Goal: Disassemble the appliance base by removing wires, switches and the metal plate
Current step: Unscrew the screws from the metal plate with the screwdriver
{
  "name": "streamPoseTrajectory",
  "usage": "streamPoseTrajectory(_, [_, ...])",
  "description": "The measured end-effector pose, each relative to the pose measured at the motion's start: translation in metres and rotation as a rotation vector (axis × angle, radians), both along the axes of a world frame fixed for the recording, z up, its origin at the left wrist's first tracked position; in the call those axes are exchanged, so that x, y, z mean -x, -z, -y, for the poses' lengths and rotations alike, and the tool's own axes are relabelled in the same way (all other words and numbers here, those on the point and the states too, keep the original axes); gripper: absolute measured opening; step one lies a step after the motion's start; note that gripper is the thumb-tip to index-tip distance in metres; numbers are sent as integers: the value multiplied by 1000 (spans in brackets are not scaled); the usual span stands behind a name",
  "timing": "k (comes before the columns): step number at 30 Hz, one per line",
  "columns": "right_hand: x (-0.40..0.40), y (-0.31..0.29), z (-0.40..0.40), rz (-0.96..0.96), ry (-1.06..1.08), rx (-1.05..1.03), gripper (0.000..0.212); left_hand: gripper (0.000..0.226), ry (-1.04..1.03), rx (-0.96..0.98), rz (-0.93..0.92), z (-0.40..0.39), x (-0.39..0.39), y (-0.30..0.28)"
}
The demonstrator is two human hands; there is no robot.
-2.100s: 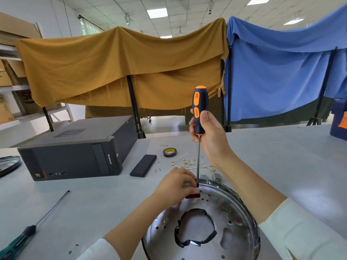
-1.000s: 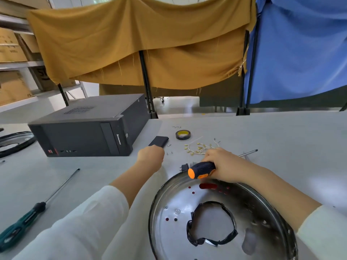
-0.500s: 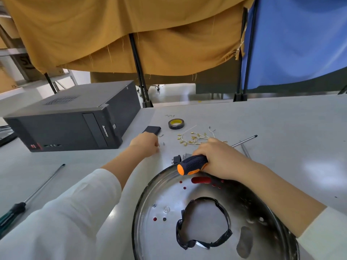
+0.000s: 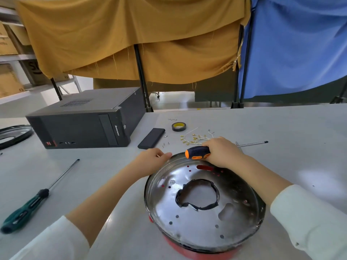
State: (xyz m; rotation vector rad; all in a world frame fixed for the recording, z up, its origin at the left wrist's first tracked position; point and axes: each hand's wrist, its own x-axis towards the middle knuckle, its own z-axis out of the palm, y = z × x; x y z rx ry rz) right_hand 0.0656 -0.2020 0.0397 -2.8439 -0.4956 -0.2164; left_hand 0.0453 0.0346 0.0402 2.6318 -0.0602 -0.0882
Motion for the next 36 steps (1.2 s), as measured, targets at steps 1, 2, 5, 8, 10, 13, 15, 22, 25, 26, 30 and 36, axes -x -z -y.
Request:
streamPoseTrajectory(1, [1,-1,0,-5,5,11,9,43,14,-19,-24,1,9,0])
streamPoseTrajectory(2, [3,-2,-1,-11,5,28,7,43,27,-35,-41,1,16,1])
streamPoseTrajectory(5, [9,-7,0,7,-34,100,6,25,38,-37,9,5,32,9])
streamPoseTrajectory(8, [16,-21,4,98,-111,32,16,21,24,15,78,9,38,16])
streamPoseTrajectory(10, [22,-39,4,141,-177,-115,19,25,55,30,89,10,34,16])
streamPoseTrajectory(13, [32,-67,-3,231,-242,-283,22,29,153,35,71,16,28,11])
streamPoseTrajectory(15, [38,-79,-7,337,-239,-257,32,32,221,29,73,23,25,7])
streamPoseTrajectory(22, [66,-104,-20,715,-108,-94,39,36,96,142,-43,19,23,-6])
streamPoseTrajectory(25, [78,-108,-32,688,-64,-292,46,26,73,21,-36,18,31,4])
streamPoseTrajectory(26, [79,-108,-36,634,-59,-361,45,21,75,5,-9,20,33,8])
streamPoseTrajectory(30, [79,-108,-47,555,-77,-606,46,21,92,-14,63,26,33,13])
streamPoseTrajectory(36, [69,-102,-45,460,0,-706,39,18,126,-192,33,39,18,2])
